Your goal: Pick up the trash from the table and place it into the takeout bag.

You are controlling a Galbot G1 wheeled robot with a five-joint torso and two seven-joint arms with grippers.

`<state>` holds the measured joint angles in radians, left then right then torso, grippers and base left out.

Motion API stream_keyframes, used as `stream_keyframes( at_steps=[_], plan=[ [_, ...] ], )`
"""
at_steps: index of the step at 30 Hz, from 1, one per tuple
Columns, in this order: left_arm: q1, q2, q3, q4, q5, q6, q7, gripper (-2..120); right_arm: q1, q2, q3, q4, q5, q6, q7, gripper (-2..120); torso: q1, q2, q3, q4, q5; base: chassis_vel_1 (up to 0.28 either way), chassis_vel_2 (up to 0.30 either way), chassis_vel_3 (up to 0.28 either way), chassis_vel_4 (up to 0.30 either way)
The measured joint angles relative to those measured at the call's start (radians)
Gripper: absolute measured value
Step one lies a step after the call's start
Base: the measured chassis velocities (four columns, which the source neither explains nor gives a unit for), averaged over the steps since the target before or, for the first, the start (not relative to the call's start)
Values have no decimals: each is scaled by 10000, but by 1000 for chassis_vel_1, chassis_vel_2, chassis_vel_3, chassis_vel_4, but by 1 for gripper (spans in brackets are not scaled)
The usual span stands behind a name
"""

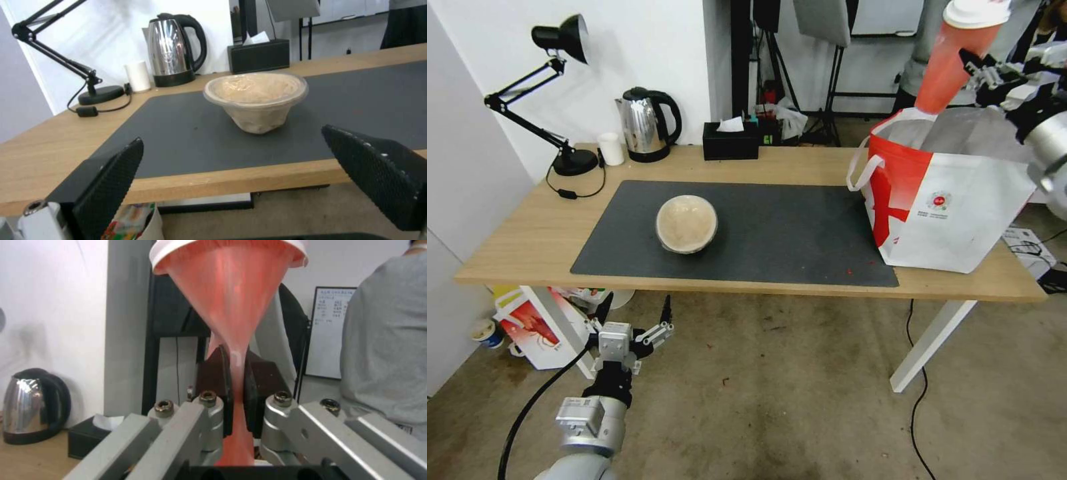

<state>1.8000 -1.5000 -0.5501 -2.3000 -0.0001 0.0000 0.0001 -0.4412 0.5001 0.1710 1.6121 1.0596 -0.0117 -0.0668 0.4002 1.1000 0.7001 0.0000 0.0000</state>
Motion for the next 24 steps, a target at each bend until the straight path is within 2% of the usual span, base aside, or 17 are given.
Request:
stream_keyframes(
  at_steps=[5, 24],
  plan=[
    [-1, 0, 0, 0, 0, 0, 0, 100, 386, 291, -281, -466, -186, 71, -86, 4, 0, 0, 0, 0, 0, 0, 0, 0, 0],
    [-1, 0, 1, 0, 0, 0, 0, 100, 809, 513, -408, -1613, -732, 447, -300, 4, -1, 0, 0, -1, 1, 0, 0, 0, 0]
  ],
)
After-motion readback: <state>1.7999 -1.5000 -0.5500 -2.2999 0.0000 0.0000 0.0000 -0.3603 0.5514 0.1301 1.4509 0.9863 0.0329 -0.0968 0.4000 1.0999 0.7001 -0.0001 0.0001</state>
